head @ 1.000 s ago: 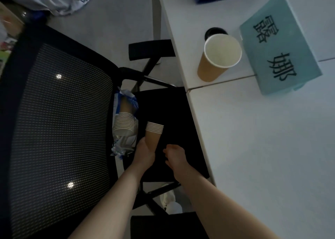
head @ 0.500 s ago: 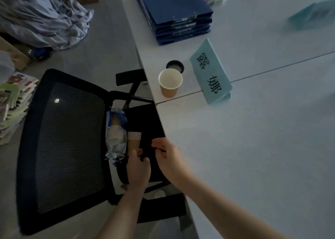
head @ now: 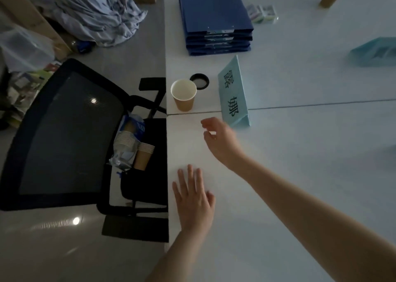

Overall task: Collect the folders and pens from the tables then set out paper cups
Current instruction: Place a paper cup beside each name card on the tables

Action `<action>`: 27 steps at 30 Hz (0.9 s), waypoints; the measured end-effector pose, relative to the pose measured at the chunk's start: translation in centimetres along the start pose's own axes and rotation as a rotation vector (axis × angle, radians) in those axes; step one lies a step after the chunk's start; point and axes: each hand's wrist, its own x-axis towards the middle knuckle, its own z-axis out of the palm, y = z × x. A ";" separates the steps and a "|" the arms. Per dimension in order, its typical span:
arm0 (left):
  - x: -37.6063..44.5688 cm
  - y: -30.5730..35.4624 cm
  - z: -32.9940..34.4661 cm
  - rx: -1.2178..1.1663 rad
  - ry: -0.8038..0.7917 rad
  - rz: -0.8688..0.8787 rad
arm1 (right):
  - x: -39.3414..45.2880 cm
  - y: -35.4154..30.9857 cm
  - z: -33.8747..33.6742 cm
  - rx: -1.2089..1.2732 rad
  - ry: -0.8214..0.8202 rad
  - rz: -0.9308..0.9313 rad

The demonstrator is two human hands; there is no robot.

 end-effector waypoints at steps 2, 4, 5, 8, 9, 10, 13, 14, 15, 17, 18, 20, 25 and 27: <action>-0.3 -0.1 0.5 0.060 0.007 -0.003 | 1.7 -0.2 -1.0 -0.072 0.006 -0.083; -0.4 -0.2 0.9 0.096 0.032 0.001 | 3.7 -0.5 -1.5 -0.149 0.003 -0.179; -0.2 0.0 1.2 0.099 0.046 -0.001 | 4.9 -0.5 -1.5 -0.189 -0.001 -0.238; 0.1 0.2 1.5 0.103 0.088 0.003 | 7.4 -0.8 -0.9 -0.290 -0.037 -0.349; 0.0 0.2 1.7 0.106 0.091 -0.004 | 7.9 -0.7 -0.5 -0.320 -0.065 -0.364; 0.0 0.2 1.7 0.102 0.096 -0.006 | 8.4 -0.6 -0.3 -0.353 -0.082 -0.371; 0.1 0.2 1.7 0.102 0.110 -0.008 | 9.5 -0.2 0.2 -0.436 -0.092 -0.379; 0.1 0.2 1.7 0.103 0.114 -0.010 | 9.6 -0.2 0.4 -0.437 -0.092 -0.380; 0.0 0.1 1.7 0.105 0.122 -0.010 | 9.8 -0.2 0.5 -0.422 -0.085 -0.383; 0.0 0.0 1.8 0.110 0.145 -0.003 | 9.8 -0.2 0.5 -0.373 -0.057 -0.385; 0.0 0.0 1.8 0.110 0.153 -0.001 | 9.6 -0.1 0.4 -0.352 -0.036 -0.387; 0.0 0.1 1.7 0.104 0.165 -0.002 | 8.7 0.3 0.0 -0.305 0.005 -0.392; 0.1 -0.1 1.8 0.090 0.157 -0.009 | 2.9 2.4 -1.5 -0.249 0.048 -0.451; 0.1 -0.4 1.8 0.102 0.145 -0.011 | 0.0 3.6 -2.6 -0.276 0.052 -0.461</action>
